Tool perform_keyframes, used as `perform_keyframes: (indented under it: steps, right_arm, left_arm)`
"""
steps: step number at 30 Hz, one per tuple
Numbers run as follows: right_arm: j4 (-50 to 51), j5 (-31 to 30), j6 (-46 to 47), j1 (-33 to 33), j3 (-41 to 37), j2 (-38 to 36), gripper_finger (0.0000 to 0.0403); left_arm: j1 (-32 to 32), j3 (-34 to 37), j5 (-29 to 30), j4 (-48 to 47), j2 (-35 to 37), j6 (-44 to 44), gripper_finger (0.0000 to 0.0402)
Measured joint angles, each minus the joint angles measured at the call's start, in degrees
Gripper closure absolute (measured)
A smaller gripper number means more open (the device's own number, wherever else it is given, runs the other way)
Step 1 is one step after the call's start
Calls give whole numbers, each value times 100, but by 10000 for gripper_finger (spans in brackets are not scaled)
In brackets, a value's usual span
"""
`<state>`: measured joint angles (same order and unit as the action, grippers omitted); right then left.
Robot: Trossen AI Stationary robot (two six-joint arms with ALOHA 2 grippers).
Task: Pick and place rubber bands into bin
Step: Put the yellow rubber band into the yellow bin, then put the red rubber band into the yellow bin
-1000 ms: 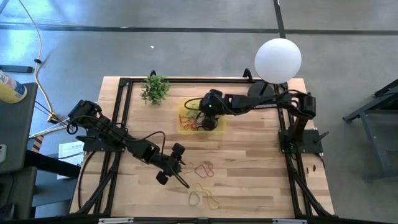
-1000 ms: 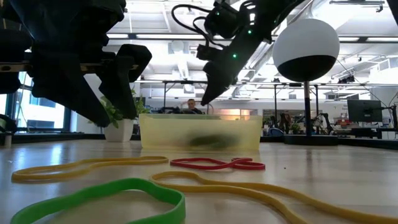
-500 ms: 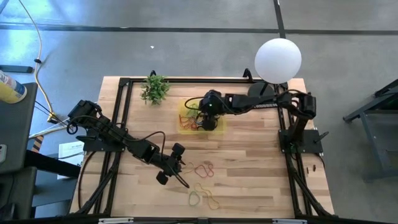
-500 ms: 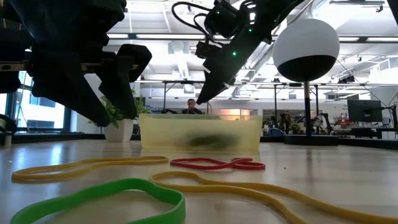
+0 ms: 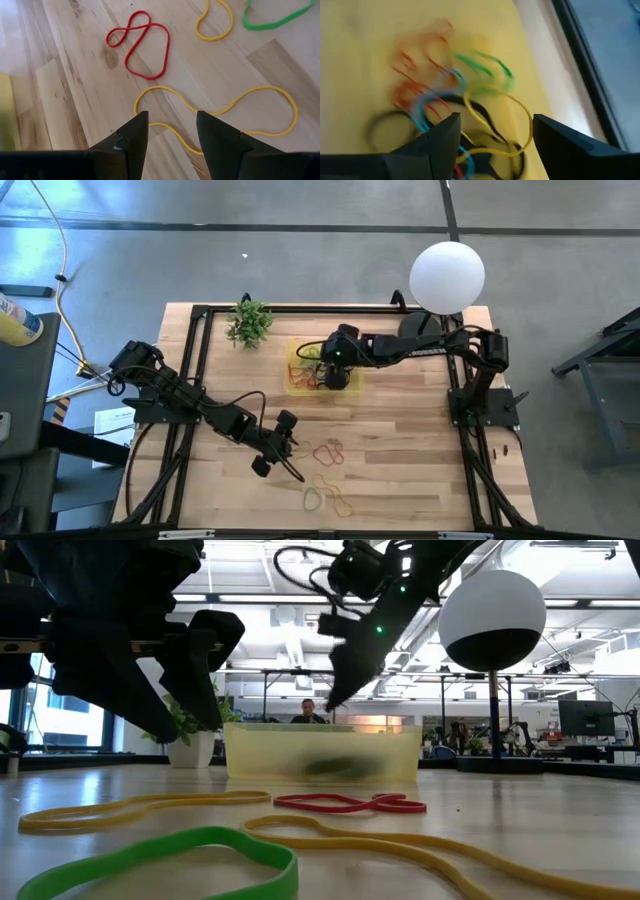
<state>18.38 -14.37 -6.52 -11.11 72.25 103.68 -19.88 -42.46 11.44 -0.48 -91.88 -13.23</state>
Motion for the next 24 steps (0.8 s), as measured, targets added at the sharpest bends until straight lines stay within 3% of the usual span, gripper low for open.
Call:
perform_keyframes:
  steps: [4,12,17,20,24]
  right_arm:
    - [427,-562,69,94,0,0,168]
    - [510,-789,-127,381,0,-2,163]
    - [405,-138,-298,404,0,-11,171]
    - [396,-580,-287,411,0,-19,177]
    - [604,-1317,-245,440,-2,-20,185]
  left_arm:
    - [-2,0,273,-1,0,-4,245]
    - [0,0,333,63,0,1,245]
    - [0,0,15,71,0,97,245]
    - [0,0,-318,69,0,213,245]
    - [41,0,-329,-128,0,951,245]
